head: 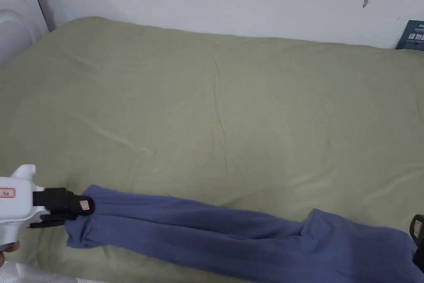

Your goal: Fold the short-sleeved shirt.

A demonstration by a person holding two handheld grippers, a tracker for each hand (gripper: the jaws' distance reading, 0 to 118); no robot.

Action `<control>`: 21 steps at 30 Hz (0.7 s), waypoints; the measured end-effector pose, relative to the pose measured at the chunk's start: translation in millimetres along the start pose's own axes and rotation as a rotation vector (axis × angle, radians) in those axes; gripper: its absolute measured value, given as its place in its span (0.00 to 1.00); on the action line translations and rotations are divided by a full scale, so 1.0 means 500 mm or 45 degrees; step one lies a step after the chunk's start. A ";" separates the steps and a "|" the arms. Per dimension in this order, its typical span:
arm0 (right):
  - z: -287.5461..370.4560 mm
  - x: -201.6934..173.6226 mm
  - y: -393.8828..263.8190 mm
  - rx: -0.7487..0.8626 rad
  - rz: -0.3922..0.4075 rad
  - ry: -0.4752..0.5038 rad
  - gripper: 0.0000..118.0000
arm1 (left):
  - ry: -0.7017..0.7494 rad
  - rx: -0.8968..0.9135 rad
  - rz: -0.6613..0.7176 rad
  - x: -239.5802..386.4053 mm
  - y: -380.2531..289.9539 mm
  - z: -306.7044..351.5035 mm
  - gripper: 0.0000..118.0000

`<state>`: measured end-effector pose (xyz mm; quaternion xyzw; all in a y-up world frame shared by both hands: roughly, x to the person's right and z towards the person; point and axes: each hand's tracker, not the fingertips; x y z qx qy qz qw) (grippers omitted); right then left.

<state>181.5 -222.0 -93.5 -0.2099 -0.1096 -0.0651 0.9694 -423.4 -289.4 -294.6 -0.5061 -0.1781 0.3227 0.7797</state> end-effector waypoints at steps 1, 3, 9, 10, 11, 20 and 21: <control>0.000 -0.001 -0.001 -0.001 0.000 0.000 0.01 | 0.013 0.017 0.013 0.002 0.001 0.012 0.03; -0.002 -0.001 -0.002 -0.004 0.007 0.006 0.01 | 0.041 0.015 -0.033 0.026 -0.002 0.024 0.03; 0.003 0.000 -0.005 -0.003 -0.002 0.029 0.01 | 0.085 -0.025 -0.221 0.176 -0.027 0.022 0.03; 0.004 0.001 -0.006 -0.002 -0.001 0.029 0.01 | 0.092 -0.040 -0.262 0.211 -0.034 0.016 0.03; 0.007 0.004 -0.006 0.000 0.000 0.031 0.01 | 0.094 -0.049 -0.315 0.248 -0.041 0.007 0.03; 0.019 0.034 -0.009 0.011 -0.030 0.047 0.01 | 0.105 -0.256 -0.571 0.500 -0.131 -0.192 0.03; 0.021 0.038 -0.010 0.009 -0.041 0.050 0.01 | 0.101 -0.296 -0.612 0.523 -0.145 -0.227 0.03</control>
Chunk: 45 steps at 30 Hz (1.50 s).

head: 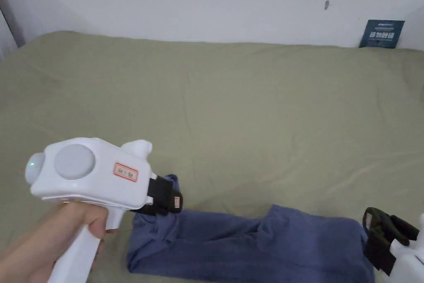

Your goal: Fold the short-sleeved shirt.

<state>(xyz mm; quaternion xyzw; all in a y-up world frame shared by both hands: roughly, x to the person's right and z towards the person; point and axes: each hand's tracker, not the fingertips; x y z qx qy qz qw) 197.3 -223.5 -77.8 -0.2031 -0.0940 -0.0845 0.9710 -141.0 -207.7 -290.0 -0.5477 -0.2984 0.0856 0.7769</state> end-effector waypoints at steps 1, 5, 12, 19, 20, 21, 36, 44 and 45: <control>0.002 0.004 -0.001 -0.002 -0.008 0.002 0.01 | 0.000 -0.012 -0.014 0.024 0.005 -0.034 0.03; 0.012 0.020 -0.006 -0.001 -0.037 -0.012 0.01 | 0.029 -0.073 -0.065 0.083 0.014 -0.178 0.05; 0.017 0.052 -0.009 -0.021 -0.053 -0.054 0.01 | -0.128 -0.085 -0.027 0.089 0.009 -0.220 0.95; 0.000 0.054 -0.018 -0.056 -0.054 -0.039 0.01 | 0.064 0.131 0.041 -0.031 -0.034 -0.097 0.00; -0.004 0.051 -0.020 -0.063 -0.052 -0.033 0.01 | 0.020 0.100 0.041 -0.046 -0.033 -0.112 0.00; -0.007 0.047 -0.022 -0.070 -0.052 -0.027 0.01 | -0.024 0.056 0.091 -0.056 -0.034 -0.128 0.00; -0.013 0.006 -0.017 -0.109 0.003 0.010 0.01 | -0.234 0.067 0.150 -0.097 -0.067 -0.112 0.00; -0.036 -0.042 -0.024 -0.149 0.051 0.055 0.01 | -0.109 0.100 0.220 -0.257 -0.099 -0.043 0.03; -0.038 -0.046 -0.025 -0.153 0.053 0.058 0.01 | -0.193 0.107 0.247 -0.264 -0.101 -0.049 0.30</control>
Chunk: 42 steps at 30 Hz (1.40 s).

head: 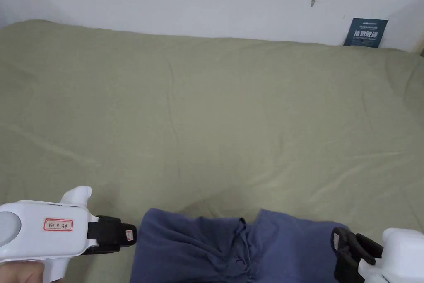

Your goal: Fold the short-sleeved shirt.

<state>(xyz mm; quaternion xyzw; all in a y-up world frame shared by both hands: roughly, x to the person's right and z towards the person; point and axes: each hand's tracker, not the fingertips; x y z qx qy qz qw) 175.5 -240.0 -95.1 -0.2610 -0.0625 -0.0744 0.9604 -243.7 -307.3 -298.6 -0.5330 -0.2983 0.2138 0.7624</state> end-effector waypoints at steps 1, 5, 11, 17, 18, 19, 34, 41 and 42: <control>-0.002 -0.005 0.000 -0.007 0.006 0.003 0.01 | -0.058 -0.004 0.033 -0.005 -0.001 -0.008 0.67; -0.007 -0.014 0.000 -0.024 0.028 0.011 0.01 | -0.204 -0.014 0.094 -0.028 0.006 -0.054 1.00; -0.004 -0.013 0.006 0.002 0.035 -0.002 0.01 | -0.418 -0.131 0.133 -0.022 0.013 -0.141 1.00; 0.007 0.005 0.023 0.038 0.027 -0.026 0.01 | -0.381 -0.207 0.083 -0.019 0.039 -0.181 0.71; 0.010 0.009 0.025 0.046 0.023 -0.027 0.01 | -0.336 -0.191 0.080 -0.023 0.033 -0.184 0.20; 0.012 0.012 0.028 0.049 0.022 -0.031 0.01 | -0.258 -0.174 0.076 -0.029 0.030 -0.187 0.10; 0.027 0.029 0.091 0.183 0.044 -0.039 0.01 | 0.130 0.105 0.202 -0.131 0.008 0.193 0.10; 0.018 0.021 0.089 0.183 0.033 -0.012 0.01 | 0.400 0.077 0.102 -0.034 0.034 0.251 0.10; 0.020 0.019 0.087 0.184 0.033 -0.009 0.01 | 0.402 0.076 0.094 -0.019 0.042 0.249 0.10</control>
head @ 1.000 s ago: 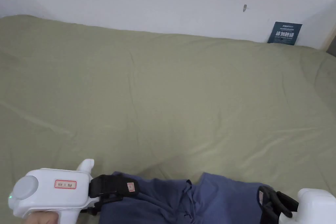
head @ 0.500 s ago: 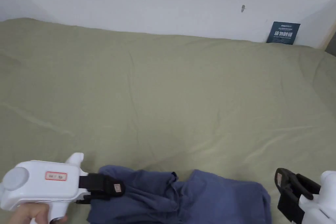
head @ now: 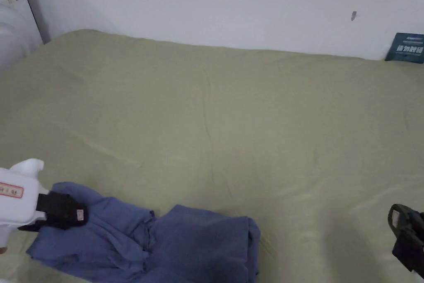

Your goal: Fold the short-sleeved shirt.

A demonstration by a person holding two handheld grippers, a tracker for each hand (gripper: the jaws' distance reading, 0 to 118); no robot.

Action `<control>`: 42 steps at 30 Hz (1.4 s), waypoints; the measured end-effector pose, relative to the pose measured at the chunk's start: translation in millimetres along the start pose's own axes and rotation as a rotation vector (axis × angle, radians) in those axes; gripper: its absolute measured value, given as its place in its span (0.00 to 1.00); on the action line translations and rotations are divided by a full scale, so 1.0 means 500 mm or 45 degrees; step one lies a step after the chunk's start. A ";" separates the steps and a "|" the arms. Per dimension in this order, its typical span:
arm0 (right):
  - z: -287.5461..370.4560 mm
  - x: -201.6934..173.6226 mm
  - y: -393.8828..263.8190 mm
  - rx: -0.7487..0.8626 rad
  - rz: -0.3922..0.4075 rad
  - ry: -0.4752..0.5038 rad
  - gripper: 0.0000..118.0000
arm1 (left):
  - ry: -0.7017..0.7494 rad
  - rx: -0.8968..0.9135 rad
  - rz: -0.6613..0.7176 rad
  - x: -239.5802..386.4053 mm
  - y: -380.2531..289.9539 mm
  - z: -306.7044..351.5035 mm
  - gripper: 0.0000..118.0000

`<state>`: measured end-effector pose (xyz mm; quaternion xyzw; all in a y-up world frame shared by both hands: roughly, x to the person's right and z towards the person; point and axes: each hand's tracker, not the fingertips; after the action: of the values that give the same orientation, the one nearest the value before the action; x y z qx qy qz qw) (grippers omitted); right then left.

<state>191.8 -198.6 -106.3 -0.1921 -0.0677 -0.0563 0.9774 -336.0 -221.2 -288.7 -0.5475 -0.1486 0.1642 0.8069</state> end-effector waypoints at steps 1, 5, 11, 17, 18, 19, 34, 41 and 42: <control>0.003 -0.001 -0.001 -0.001 -0.001 0.003 0.01 | 0.023 -0.007 -0.031 0.032 0.003 0.001 0.10; 0.008 0.000 -0.006 -0.005 -0.004 0.015 0.01 | 0.107 -0.047 -0.178 0.151 0.011 -0.013 0.10; 0.015 0.010 -0.012 -0.003 -0.029 0.017 0.01 | 0.204 -0.131 -0.428 0.340 -0.014 -0.093 0.10; 0.020 0.019 -0.017 -0.005 -0.060 0.009 0.01 | 0.189 -0.259 -0.530 0.487 -0.081 -0.288 0.78; 0.022 0.022 -0.018 -0.005 -0.068 0.007 0.01 | 0.118 -0.291 -0.541 0.498 -0.088 -0.321 0.97; 0.024 0.025 -0.019 -0.007 -0.077 0.002 0.01 | 0.024 -0.279 -0.519 0.505 -0.093 -0.351 1.00; 0.011 0.022 -0.048 -0.086 -0.109 0.007 0.01 | -0.513 -0.123 -0.230 0.283 -0.081 -0.259 0.00; 0.004 0.007 -0.085 -0.219 -0.136 0.083 0.01 | -0.528 -0.237 -0.154 0.267 -0.092 -0.454 0.00; 0.001 0.003 -0.091 -0.243 -0.133 0.094 0.01 | -0.592 -0.248 -0.080 0.265 -0.084 -0.442 0.00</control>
<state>187.3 -240.3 -88.7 -0.2784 -0.0361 -0.1204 0.9522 -119.6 -363.7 -320.3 -0.5654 -0.3622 0.2455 0.6993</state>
